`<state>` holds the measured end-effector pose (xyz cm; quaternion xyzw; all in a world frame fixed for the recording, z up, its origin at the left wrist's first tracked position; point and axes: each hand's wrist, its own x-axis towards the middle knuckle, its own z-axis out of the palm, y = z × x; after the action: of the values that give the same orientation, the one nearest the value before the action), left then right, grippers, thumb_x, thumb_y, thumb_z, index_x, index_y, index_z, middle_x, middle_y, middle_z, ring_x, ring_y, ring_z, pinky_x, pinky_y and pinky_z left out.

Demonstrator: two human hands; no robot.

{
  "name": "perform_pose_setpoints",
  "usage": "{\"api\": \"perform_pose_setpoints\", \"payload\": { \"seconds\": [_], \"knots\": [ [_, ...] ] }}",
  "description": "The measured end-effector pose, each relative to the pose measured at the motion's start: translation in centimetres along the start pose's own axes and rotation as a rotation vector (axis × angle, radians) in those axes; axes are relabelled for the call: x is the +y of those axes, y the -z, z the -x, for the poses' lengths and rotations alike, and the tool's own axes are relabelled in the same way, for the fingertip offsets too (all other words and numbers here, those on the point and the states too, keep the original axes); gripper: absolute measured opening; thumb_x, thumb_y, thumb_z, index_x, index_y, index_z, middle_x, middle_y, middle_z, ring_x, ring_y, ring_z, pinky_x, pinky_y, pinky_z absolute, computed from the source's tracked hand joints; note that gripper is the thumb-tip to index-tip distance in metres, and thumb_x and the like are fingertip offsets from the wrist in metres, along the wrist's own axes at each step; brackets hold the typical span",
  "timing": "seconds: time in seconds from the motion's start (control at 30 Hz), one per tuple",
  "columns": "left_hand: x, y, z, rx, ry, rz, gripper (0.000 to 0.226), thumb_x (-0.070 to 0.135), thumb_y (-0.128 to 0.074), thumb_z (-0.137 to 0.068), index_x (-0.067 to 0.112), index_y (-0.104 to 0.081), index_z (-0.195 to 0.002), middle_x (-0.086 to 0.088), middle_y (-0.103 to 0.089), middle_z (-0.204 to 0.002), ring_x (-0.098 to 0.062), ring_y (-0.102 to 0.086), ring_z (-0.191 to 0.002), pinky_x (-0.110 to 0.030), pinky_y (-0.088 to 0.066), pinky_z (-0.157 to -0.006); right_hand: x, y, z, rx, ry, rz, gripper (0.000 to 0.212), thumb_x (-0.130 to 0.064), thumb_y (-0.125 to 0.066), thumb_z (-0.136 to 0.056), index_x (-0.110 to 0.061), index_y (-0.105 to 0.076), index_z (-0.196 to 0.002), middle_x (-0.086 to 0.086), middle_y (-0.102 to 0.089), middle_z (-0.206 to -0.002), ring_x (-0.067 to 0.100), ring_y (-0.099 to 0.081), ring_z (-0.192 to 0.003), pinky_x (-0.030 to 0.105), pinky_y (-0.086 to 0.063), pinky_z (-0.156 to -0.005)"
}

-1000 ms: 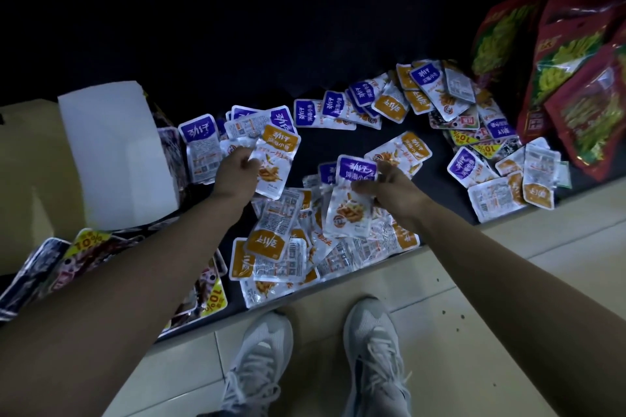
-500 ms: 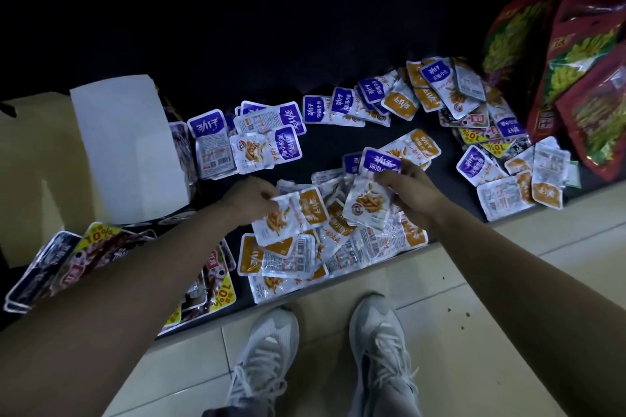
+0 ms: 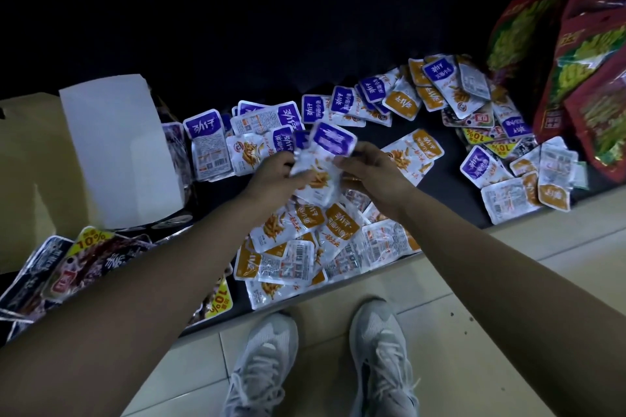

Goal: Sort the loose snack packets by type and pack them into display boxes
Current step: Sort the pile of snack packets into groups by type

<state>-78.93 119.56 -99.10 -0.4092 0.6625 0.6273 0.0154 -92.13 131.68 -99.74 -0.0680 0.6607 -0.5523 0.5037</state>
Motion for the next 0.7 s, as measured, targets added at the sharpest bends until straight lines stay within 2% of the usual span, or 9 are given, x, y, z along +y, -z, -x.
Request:
{"api": "perform_pose_setpoints", "payload": {
  "seconds": [0.1, 0.2, 0.23, 0.3, 0.37, 0.43, 0.53, 0.63, 0.7],
  "knots": [
    [-0.4, 1.7, -1.5, 0.294, -0.002, 0.194, 0.016, 0.008, -0.060, -0.093, 0.009, -0.054, -0.107, -0.007, -0.064, -0.102, -0.011, -0.062, -0.075, -0.023, -0.053, -0.054, 0.0, 0.1, -0.6, 0.012, 0.006, 0.034, 0.040, -0.003, -0.061, -0.091, -0.005, -0.047, -0.128, 0.012, -0.063, -0.103, 0.025, -0.063, -0.090, 0.040, -0.053, -0.089],
    [-0.9, 3.0, -3.4, 0.532, 0.040, 0.295, 0.015, 0.012, -0.058, -0.095, 0.007, -0.050, -0.105, -0.006, -0.063, -0.097, -0.018, -0.065, -0.074, -0.026, -0.056, -0.054, 0.4, 0.6, -1.1, 0.059, 0.010, 0.060, 0.031, -0.001, -0.057, -0.093, -0.008, -0.049, -0.122, 0.008, -0.063, -0.100, 0.020, -0.062, -0.084, 0.034, -0.054, -0.082],
    [-1.3, 3.3, -4.2, 0.582, 0.068, 0.222, 0.024, 0.018, -0.060, -0.094, 0.004, -0.050, -0.111, -0.010, -0.063, -0.106, -0.027, -0.066, -0.087, -0.034, -0.058, -0.067, 0.6, 0.8, -1.2, 0.078, 0.021, 0.087, 0.028, 0.000, -0.055, -0.093, -0.009, -0.050, -0.120, 0.007, -0.063, -0.098, 0.019, -0.062, -0.083, 0.032, -0.054, -0.078],
    [-1.7, 3.1, -4.9, 0.686, 0.164, -0.148, 0.061, 0.029, -0.066, -0.089, -0.002, -0.037, -0.134, -0.020, -0.046, -0.135, -0.034, -0.048, -0.123, -0.040, -0.045, -0.096, 0.8, 1.3, -1.3, 0.117, 0.056, 0.157, 0.025, 0.002, -0.051, -0.095, -0.007, -0.051, -0.118, 0.007, -0.060, -0.098, 0.016, -0.061, -0.081, 0.023, -0.055, -0.069],
    [-1.3, 2.1, -4.2, 0.836, 0.182, -0.499, 0.085, 0.034, -0.071, -0.083, 0.000, -0.023, -0.144, -0.020, -0.029, -0.146, -0.034, -0.031, -0.133, -0.041, -0.033, -0.104, 0.8, 2.0, -1.3, 0.144, 0.104, 0.283, 0.027, 0.004, -0.046, -0.096, -0.004, -0.052, -0.121, 0.008, -0.054, -0.105, 0.009, -0.059, -0.076, 0.012, -0.051, -0.060],
    [-0.7, 1.4, -3.2, 0.898, 0.038, -0.710, 0.085, 0.032, -0.071, -0.080, 0.012, -0.023, -0.147, -0.018, -0.025, -0.149, -0.034, -0.028, -0.135, -0.042, -0.030, -0.104, 1.0, 2.9, -1.6, 0.187, 0.186, 0.483, 0.031, 0.002, -0.047, -0.096, -0.007, -0.054, -0.124, 0.006, -0.050, -0.112, 0.012, -0.060, -0.084, 0.015, -0.051, -0.066],
    [-1.9, 0.8, -3.6, 0.638, -0.304, -0.972, 0.059, 0.023, -0.064, -0.083, 0.022, -0.044, -0.138, -0.015, -0.023, -0.152, -0.036, -0.021, -0.139, -0.046, -0.025, -0.105, 1.8, 4.9, -2.5, 0.289, 0.297, 0.905, 0.038, -0.006, -0.056, -0.091, -0.016, -0.055, -0.127, 0.008, -0.048, -0.130, 0.031, -0.047, -0.122, 0.044, -0.042, -0.099],
    [-2.0, -0.5, -4.6, 0.287, -0.508, -1.110, 0.047, 0.022, -0.057, -0.087, 0.023, -0.051, -0.134, -0.006, -0.024, -0.155, -0.031, -0.015, -0.143, -0.046, -0.020, -0.109, 2.7, 6.3, -2.5, 0.293, 0.253, 1.127, 0.048, -0.019, -0.056, -0.092, -0.019, -0.047, -0.139, 0.005, -0.031, -0.154, 0.027, -0.023, -0.143, 0.044, -0.019, -0.112],
    [-1.1, -2.3, -5.8, 0.107, -0.536, -1.157, 0.047, 0.026, -0.049, -0.095, 0.024, -0.043, -0.141, 0.000, -0.018, -0.159, -0.026, -0.007, -0.146, -0.043, -0.014, -0.113, 3.5, 7.1, -2.1, 0.242, 0.297, 1.232, 0.044, -0.022, -0.054, -0.093, -0.020, -0.051, -0.136, 0.003, -0.029, -0.156, 0.025, -0.021, -0.144, 0.041, -0.016, -0.111]
  ]
}}
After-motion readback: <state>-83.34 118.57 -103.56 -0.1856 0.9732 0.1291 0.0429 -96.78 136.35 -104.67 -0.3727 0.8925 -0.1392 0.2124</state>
